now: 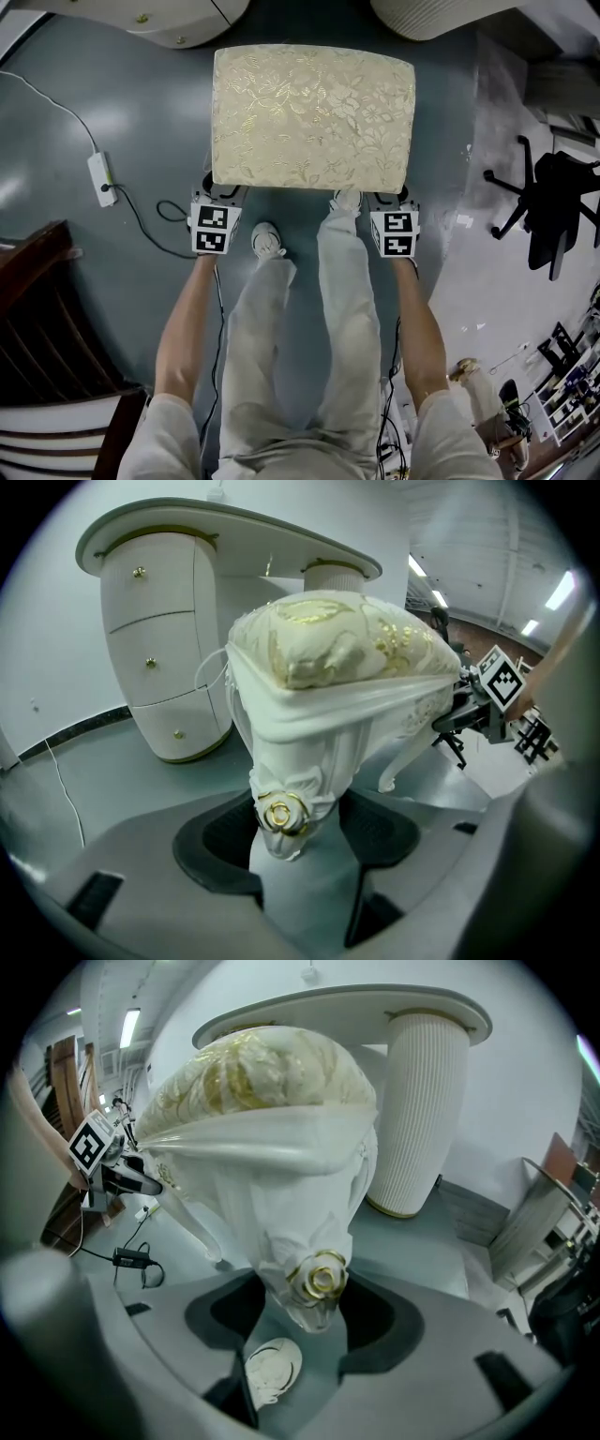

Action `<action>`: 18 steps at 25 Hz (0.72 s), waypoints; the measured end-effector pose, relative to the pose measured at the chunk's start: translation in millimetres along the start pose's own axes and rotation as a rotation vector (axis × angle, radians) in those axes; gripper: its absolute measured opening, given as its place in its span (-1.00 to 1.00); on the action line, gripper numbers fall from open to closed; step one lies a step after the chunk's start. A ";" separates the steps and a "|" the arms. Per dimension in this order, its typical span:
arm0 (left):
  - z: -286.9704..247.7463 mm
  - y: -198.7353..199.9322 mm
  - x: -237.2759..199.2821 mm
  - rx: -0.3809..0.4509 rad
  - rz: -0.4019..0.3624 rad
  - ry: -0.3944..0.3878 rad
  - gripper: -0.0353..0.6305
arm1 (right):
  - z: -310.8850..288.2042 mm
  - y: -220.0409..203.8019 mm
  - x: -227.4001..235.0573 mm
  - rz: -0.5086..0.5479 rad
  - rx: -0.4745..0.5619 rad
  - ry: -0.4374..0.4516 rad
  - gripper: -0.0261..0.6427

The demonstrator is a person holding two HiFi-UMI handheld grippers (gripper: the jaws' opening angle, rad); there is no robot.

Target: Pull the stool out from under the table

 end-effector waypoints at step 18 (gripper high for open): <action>26.0 4.8 -3.7 -0.136 0.065 -0.073 -0.08 | 35.7 -14.8 -11.8 -0.119 -0.142 -0.004 -0.31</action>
Point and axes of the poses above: the fingertips, and each gripper's own axes: z backward along the fingers, x to its right, y out of its top, the point moved 8 cm from there along z, backward along the fingers, and after that the axes turned 5 degrees about y, right-handed, at the moved point
